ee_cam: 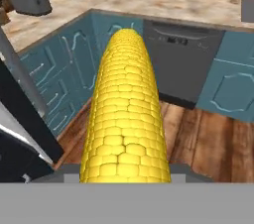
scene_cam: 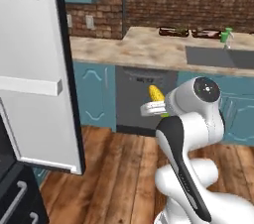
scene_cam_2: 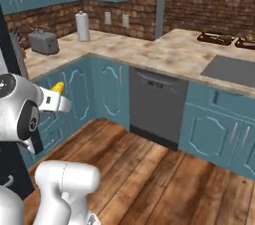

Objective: Gather the cucumber and corn from the fridge and place them on a tray on the dining counter. Then gather the chicken drumstick and steak from the fridge and place them on the other tray.

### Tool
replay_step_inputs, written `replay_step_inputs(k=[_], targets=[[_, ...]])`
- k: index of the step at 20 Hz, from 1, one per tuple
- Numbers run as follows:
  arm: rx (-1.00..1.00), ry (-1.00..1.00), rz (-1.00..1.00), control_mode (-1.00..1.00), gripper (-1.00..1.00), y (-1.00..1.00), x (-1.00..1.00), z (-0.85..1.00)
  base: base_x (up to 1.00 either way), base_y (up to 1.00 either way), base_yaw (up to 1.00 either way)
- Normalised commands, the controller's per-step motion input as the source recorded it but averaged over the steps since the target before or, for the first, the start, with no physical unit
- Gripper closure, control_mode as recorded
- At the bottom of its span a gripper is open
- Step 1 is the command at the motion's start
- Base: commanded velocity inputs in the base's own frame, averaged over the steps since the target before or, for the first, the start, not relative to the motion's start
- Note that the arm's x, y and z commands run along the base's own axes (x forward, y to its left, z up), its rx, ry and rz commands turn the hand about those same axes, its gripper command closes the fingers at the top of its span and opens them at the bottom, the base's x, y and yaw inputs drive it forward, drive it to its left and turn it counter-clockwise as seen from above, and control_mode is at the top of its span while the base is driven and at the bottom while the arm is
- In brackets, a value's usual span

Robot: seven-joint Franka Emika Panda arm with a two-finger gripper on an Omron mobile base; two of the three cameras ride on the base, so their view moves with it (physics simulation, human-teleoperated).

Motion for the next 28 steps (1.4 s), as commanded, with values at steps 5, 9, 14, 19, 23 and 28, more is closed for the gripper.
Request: replay_step_inputs(k=[5, 9, 14, 19, 23, 28], targets=[[0.00, 0.00, 0.00, 1.00, 1.00, 0.00, 0.00, 0.00, 0.05, 0.00, -0.86], [0.00, 0.00, 0.00, 1.00, 1.00, 0.00, 0.00, 0.00, 0.13, 0.00, -0.84], [0.00, 0.00, 0.00, 1.00, 1.00, 0.00, 0.00, 0.00, 0.62, 0.19, -0.69], [0.00, 0.00, 0.00, 1.00, 1.00, 0.00, 0.00, 0.00, 0.96, 0.51, -0.59], [0.00, 0.00, 0.00, 1.00, 1.00, 0.00, 0.00, 0.00, 0.71, 0.41, -0.69], [0.00, 0.00, 0.00, 1.00, 1.00, 0.00, 0.00, 0.00, 0.50, 0.32, -0.78]])
